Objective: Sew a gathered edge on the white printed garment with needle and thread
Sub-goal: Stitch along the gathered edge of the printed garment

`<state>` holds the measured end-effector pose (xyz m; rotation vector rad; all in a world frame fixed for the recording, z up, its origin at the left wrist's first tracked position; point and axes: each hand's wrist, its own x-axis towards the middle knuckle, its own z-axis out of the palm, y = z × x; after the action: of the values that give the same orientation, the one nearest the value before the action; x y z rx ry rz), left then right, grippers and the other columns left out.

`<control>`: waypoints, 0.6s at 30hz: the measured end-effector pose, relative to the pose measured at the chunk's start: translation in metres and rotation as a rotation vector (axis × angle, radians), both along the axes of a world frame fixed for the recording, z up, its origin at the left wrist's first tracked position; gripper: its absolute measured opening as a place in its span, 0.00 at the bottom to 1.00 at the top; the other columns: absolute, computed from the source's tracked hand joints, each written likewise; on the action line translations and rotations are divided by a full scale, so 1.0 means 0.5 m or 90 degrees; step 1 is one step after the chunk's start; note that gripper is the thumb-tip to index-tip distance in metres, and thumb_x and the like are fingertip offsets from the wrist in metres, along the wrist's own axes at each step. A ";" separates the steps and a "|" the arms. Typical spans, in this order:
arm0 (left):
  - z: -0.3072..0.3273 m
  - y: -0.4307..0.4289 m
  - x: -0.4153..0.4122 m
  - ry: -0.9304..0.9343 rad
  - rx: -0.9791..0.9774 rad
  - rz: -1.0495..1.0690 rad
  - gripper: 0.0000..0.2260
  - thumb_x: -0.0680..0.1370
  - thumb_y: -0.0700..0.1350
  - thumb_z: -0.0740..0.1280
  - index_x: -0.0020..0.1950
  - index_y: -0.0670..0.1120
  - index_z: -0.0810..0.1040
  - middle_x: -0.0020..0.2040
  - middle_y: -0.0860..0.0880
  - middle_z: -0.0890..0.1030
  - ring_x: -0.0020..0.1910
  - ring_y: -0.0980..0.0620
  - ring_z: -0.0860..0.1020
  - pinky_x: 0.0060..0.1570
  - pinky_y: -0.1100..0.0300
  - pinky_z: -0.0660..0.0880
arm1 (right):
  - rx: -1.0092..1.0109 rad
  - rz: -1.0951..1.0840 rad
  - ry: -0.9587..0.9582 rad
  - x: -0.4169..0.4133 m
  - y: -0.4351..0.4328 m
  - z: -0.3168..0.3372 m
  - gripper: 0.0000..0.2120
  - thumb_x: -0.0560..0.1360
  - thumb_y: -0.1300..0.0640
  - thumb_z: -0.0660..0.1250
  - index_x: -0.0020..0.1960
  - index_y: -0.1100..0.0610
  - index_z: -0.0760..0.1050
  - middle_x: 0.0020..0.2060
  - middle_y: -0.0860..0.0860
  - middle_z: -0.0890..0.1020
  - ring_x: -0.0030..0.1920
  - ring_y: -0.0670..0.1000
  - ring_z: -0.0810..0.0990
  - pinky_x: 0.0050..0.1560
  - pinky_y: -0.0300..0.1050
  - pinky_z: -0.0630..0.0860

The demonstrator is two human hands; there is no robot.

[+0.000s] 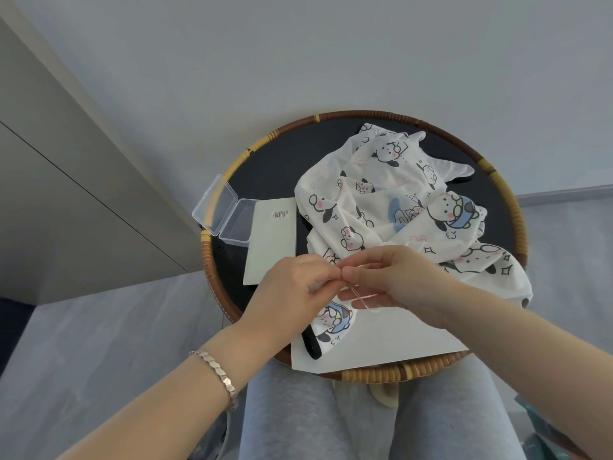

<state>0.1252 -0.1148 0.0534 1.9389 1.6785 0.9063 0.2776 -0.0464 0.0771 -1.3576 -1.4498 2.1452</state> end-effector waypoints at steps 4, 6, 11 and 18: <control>-0.009 -0.002 0.011 -0.010 0.001 0.021 0.10 0.73 0.51 0.66 0.44 0.46 0.83 0.39 0.52 0.82 0.41 0.58 0.77 0.42 0.61 0.74 | 0.074 -0.081 -0.042 0.000 0.009 -0.009 0.02 0.70 0.60 0.72 0.43 0.56 0.81 0.37 0.50 0.81 0.39 0.46 0.78 0.40 0.37 0.74; -0.005 0.004 0.013 -0.033 -0.007 0.044 0.05 0.74 0.45 0.69 0.44 0.44 0.82 0.39 0.53 0.81 0.43 0.59 0.76 0.43 0.66 0.72 | 0.076 -0.166 0.000 -0.004 0.012 -0.014 0.01 0.70 0.61 0.71 0.41 0.57 0.81 0.37 0.50 0.81 0.40 0.47 0.78 0.42 0.37 0.74; 0.011 0.023 0.009 -0.084 -0.107 0.060 0.05 0.74 0.51 0.66 0.43 0.51 0.79 0.42 0.52 0.81 0.42 0.52 0.78 0.46 0.53 0.75 | 0.073 -0.346 0.164 -0.028 0.029 -0.020 0.04 0.74 0.64 0.66 0.42 0.59 0.77 0.32 0.50 0.83 0.34 0.47 0.79 0.42 0.36 0.78; 0.016 0.027 0.005 -0.234 -0.201 0.092 0.06 0.77 0.42 0.63 0.40 0.48 0.71 0.30 0.45 0.77 0.30 0.56 0.71 0.33 0.64 0.69 | 0.161 -0.286 0.225 -0.015 0.092 -0.018 0.06 0.79 0.59 0.59 0.47 0.54 0.75 0.28 0.51 0.73 0.22 0.46 0.68 0.26 0.38 0.73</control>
<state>0.1279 -0.1011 0.0613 1.3670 1.6380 0.9190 0.2700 -0.0003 0.0683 -1.0279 -1.1058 1.7365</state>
